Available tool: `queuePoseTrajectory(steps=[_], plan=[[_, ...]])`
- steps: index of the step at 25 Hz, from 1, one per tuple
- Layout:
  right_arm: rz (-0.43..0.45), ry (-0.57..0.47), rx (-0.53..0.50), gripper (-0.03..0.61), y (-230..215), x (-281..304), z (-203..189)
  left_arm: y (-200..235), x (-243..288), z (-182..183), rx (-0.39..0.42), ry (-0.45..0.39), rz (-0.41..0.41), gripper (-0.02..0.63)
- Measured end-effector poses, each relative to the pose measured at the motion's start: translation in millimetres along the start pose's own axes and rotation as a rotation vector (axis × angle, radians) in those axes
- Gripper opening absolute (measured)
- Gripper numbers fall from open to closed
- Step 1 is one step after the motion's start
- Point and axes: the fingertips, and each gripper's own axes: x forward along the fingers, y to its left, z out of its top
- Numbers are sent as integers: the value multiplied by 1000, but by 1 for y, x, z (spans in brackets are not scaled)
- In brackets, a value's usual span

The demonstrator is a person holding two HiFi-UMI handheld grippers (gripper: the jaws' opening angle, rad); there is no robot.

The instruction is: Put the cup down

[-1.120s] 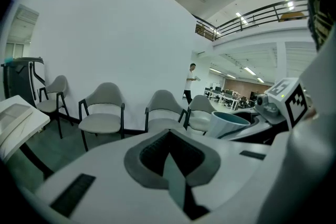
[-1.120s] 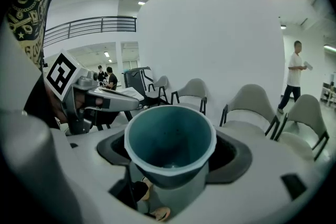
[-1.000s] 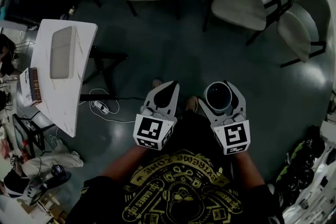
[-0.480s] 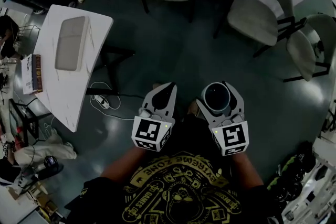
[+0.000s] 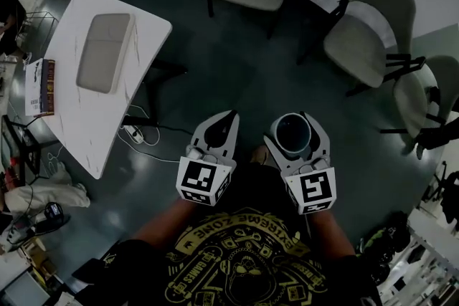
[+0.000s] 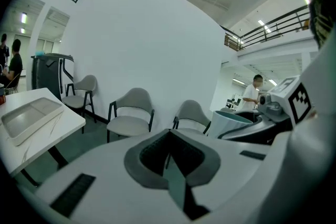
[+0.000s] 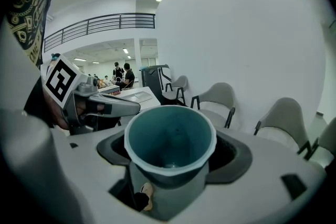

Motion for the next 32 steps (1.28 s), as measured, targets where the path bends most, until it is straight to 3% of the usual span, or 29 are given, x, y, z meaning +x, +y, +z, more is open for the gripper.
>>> queuePoseTrajectory(steps=[13, 32], plan=[[72, 20, -81, 390, 31, 77, 56, 88, 1, 36, -54, -57, 70, 0], [148, 22, -175, 390, 105, 174, 117, 214, -45, 62, -91, -120, 193, 0]])
